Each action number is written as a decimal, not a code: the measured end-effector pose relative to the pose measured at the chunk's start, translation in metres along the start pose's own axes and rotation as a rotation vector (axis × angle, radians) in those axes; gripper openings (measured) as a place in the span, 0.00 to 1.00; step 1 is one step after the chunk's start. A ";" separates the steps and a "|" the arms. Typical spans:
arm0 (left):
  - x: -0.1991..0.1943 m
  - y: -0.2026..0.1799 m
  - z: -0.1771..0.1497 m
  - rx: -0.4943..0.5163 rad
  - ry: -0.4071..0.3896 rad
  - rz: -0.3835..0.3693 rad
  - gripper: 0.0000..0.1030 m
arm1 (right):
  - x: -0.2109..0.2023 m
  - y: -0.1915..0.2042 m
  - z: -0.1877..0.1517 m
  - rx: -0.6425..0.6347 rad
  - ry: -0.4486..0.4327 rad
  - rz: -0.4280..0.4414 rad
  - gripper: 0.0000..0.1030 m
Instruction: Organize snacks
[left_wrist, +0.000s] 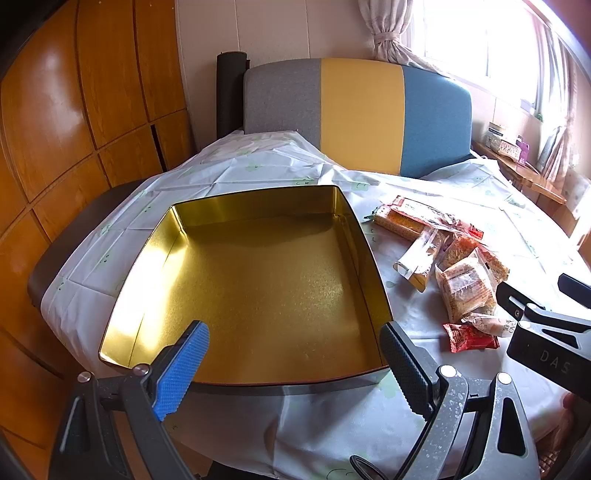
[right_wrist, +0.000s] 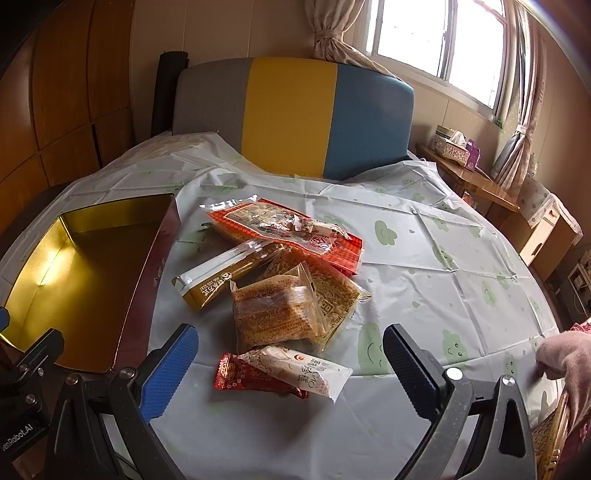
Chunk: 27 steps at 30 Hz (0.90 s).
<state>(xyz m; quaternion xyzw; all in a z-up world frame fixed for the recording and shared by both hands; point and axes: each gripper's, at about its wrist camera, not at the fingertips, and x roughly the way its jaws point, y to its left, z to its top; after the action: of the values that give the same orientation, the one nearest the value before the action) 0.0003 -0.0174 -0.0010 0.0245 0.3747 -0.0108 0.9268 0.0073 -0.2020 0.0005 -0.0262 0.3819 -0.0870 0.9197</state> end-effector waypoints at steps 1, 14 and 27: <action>0.000 0.001 0.000 0.000 0.000 0.001 0.91 | 0.000 0.000 0.001 0.000 0.000 0.000 0.99; 0.000 0.001 -0.001 0.005 0.003 0.004 0.91 | -0.001 -0.001 0.004 -0.004 -0.014 -0.006 0.99; 0.002 0.000 0.000 0.019 0.006 0.010 0.91 | -0.001 -0.004 0.010 -0.014 -0.040 -0.005 0.99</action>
<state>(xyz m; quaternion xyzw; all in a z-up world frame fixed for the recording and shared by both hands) 0.0016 -0.0173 -0.0021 0.0351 0.3770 -0.0096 0.9255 0.0130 -0.2056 0.0092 -0.0353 0.3641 -0.0858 0.9267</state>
